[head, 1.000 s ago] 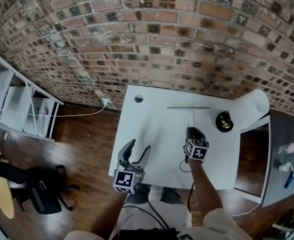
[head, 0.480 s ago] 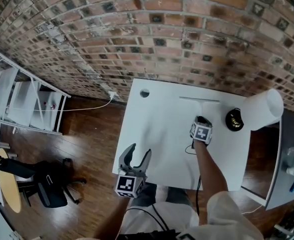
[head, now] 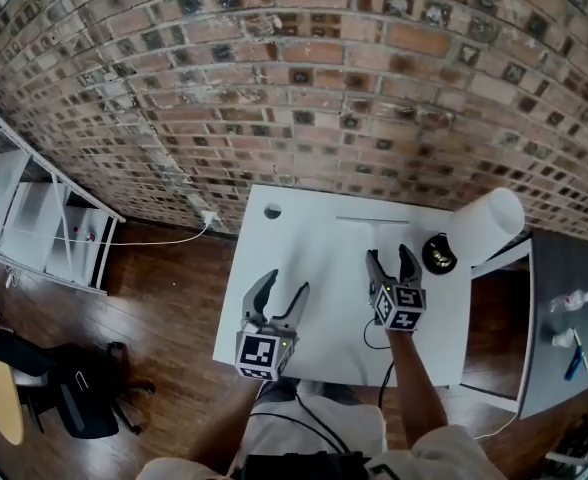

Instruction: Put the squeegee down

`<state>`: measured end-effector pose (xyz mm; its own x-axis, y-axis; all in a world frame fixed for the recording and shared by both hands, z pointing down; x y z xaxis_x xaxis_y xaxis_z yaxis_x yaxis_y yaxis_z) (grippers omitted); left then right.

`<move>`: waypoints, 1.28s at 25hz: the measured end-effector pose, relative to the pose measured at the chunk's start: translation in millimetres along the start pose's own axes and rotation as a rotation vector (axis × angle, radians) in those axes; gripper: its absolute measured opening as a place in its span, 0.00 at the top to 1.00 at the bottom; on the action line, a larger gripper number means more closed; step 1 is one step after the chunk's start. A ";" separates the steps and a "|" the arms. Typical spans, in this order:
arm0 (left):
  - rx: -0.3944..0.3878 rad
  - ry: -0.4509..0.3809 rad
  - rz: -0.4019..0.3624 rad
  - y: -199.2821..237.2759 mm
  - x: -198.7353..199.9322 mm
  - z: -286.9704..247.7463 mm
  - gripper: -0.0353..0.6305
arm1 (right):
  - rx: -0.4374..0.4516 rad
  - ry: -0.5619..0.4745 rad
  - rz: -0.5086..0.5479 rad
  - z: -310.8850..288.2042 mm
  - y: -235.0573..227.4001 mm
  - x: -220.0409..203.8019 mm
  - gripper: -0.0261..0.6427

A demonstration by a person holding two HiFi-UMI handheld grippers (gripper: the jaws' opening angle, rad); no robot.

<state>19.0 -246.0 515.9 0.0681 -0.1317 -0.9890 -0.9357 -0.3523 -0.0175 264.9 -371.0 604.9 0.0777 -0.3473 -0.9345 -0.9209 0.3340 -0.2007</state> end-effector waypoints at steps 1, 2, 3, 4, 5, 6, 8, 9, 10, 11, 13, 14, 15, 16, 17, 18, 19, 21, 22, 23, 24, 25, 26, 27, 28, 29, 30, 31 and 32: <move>0.003 -0.028 0.012 -1.0 10.9 -0.3 0.57 | 0.014 -0.053 -0.008 18.8 6.9 15.5 0.35; 0.004 -0.053 0.022 -2.2 20.7 -0.2 0.57 | 0.024 -0.112 -0.020 38.1 13.1 30.7 0.35; 0.000 -0.075 0.021 -3.6 28.8 0.1 0.56 | 0.035 -0.182 -0.029 57.8 19.1 46.2 0.35; -0.007 -0.092 0.014 -5.5 35.2 1.0 0.55 | 0.047 -0.260 -0.029 77.7 25.0 61.6 0.35; -0.014 -0.107 0.003 -7.7 40.5 2.7 0.54 | 0.056 -0.333 -0.018 97.1 30.8 75.1 0.35; -0.017 -0.120 -0.009 -9.7 44.9 5.5 0.51 | 0.057 -0.388 0.003 114.7 36.3 85.4 0.35; -0.008 -0.142 -0.030 -11.4 52.3 12.4 0.49 | 0.034 -0.426 0.047 140.1 44.8 94.7 0.35; -0.002 -0.151 -0.040 -11.5 54.7 15.5 0.48 | 0.017 -0.418 0.059 148.3 47.5 94.6 0.35; 0.003 -0.157 -0.052 -11.5 55.6 18.0 0.48 | 0.005 -0.404 0.067 154.3 49.8 92.7 0.35; 0.003 -0.159 -0.069 -11.7 54.7 19.4 0.48 | -0.003 -0.386 0.076 158.4 52.1 89.8 0.35; 0.004 -0.155 -0.083 -12.8 52.2 19.8 0.48 | -0.008 -0.351 0.096 161.8 56.6 82.3 0.36; 0.006 -0.152 -0.074 -13.4 51.6 19.6 0.48 | -0.006 -0.338 0.098 161.9 58.5 78.8 0.36; 0.008 -0.151 -0.065 -13.7 51.1 19.7 0.48 | -0.002 -0.330 0.095 161.6 60.2 76.3 0.36; 0.011 -0.153 -0.060 -13.8 51.3 20.1 0.48 | 0.003 -0.327 0.094 161.2 61.5 75.7 0.36; 0.012 -0.157 -0.058 -14.1 52.0 20.5 0.48 | 0.009 -0.328 0.101 160.9 62.5 77.1 0.36; 0.013 -0.159 -0.060 -14.4 52.9 21.1 0.48 | 0.014 -0.333 0.109 160.7 63.1 79.8 0.36; 0.012 -0.160 -0.064 -14.6 53.5 21.6 0.48 | 0.016 -0.339 0.116 160.8 63.1 82.7 0.36; 0.005 -0.160 -0.079 -14.2 52.9 22.9 0.48 | 0.017 -0.344 0.118 160.8 62.7 86.6 0.36; 0.004 -0.160 -0.082 -13.6 52.8 23.8 0.48 | 0.017 -0.343 0.114 160.7 62.7 87.5 0.36; 0.007 -0.161 -0.074 -13.1 54.2 25.0 0.48 | 0.018 -0.342 0.109 160.4 63.1 87.8 0.36; 0.012 -0.162 -0.064 -12.6 56.0 26.3 0.48 | 0.018 -0.339 0.110 160.1 63.9 87.5 0.36; 0.016 -0.163 -0.060 -12.1 57.4 27.7 0.48 | 0.017 -0.336 0.121 159.9 65.3 87.0 0.36; 0.018 -0.163 -0.060 -11.6 58.3 28.9 0.48 | 0.015 -0.332 0.146 159.8 67.4 86.5 0.36; 0.020 -0.164 -0.062 -11.0 58.9 30.1 0.48 | 0.014 -0.329 0.176 159.7 70.1 86.1 0.36; 0.022 -0.165 -0.062 -10.4 59.3 31.3 0.48 | 0.016 -0.325 0.201 159.3 73.2 85.7 0.36; 0.025 -0.165 -0.059 -9.7 59.5 32.5 0.48 | 0.020 -0.322 0.212 158.6 76.1 85.2 0.37; 0.028 -0.163 -0.056 -9.1 59.3 33.5 0.48 | 0.027 -0.319 0.211 157.7 78.6 84.7 0.37; 0.029 -0.160 -0.055 -8.5 58.8 34.4 0.48 | 0.034 -0.317 0.206 156.6 80.6 84.3 0.37; 0.030 -0.156 -0.057 -8.1 58.2 34.9 0.48 | 0.039 -0.315 0.201 155.7 82.0 83.9 0.37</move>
<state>18.5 -218.5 453.3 0.0689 0.0341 -0.9970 -0.9420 -0.3267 -0.0763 255.4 -236.4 464.3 0.0164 0.0131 -0.9998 -0.9150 0.4034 -0.0097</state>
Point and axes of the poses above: the fingertips, and each gripper's own axes: z backward along the fingers, y to its left, x out of its top, the point moved 6 cm from there along z, backward along the fingers, and after that the axes turned 4 degrees about -z, right-handed, at the moved point
